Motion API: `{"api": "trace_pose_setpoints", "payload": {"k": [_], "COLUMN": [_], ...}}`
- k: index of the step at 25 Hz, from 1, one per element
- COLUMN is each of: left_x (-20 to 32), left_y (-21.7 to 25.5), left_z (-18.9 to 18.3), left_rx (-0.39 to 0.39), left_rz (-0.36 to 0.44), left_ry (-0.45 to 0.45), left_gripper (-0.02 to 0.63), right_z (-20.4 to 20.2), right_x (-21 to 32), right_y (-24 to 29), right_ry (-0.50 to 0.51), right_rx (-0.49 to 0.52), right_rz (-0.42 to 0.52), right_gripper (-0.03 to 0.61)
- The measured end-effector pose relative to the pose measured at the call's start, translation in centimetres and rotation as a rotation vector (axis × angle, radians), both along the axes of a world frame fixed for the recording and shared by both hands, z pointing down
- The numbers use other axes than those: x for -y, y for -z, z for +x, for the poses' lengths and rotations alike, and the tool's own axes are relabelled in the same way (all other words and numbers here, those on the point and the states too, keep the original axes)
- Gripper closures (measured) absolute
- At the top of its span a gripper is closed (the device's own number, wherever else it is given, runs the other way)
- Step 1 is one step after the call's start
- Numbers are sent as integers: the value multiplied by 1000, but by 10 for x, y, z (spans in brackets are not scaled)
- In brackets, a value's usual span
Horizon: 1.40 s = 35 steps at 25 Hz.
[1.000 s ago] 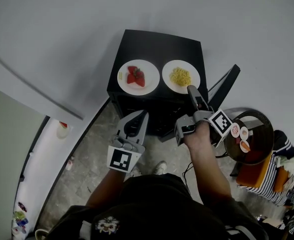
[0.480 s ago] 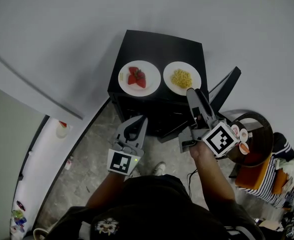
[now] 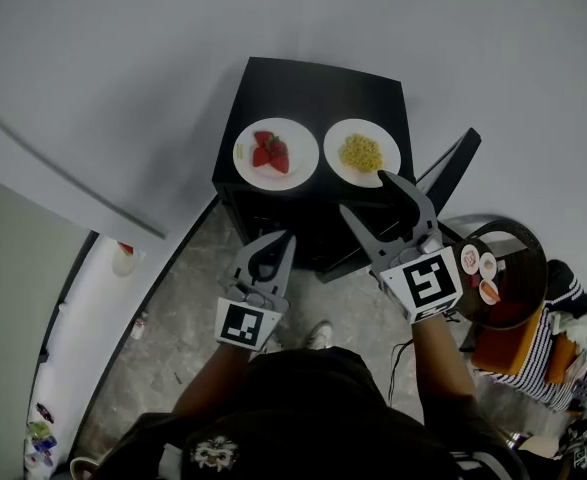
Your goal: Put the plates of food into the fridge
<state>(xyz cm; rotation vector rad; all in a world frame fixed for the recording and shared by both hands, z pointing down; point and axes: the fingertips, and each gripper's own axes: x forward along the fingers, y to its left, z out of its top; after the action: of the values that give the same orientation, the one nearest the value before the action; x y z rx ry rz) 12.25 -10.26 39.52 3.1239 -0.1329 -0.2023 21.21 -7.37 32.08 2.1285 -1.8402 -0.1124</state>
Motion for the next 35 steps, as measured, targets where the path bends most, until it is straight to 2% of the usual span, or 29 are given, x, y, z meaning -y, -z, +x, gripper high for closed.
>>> {"api": "trace_pose_setpoints", "payload": {"k": [8,12,14,17,22,35], "left_x": [-3,-3,-3,-2,0,5], "left_y": [-4,-8,-10,-12,-12,-16], "left_z": [-2,-3,-4,-6,-9,-7], "left_rx": [4,11,15,24,23,13], "left_rz": [-9,-11,-19,-26,-12,-31], "left_ry": [0,3,7,16,22,22], "left_gripper": [592,592,592,592,592,592], "right_z": [10,23,31,42,46,49], "right_x": [9,7,6,6,1,-1], "right_y": [-69,-99,-106,-112,-128,-132], "right_ry": [78,93,82,67,84,70], "right_rx": [-347,-508,-584,-656,-672,-721], "right_rz": [-500,-709,-781,-858,-952,-1000], "right_gripper": [287,276,273,272,272,272]}}
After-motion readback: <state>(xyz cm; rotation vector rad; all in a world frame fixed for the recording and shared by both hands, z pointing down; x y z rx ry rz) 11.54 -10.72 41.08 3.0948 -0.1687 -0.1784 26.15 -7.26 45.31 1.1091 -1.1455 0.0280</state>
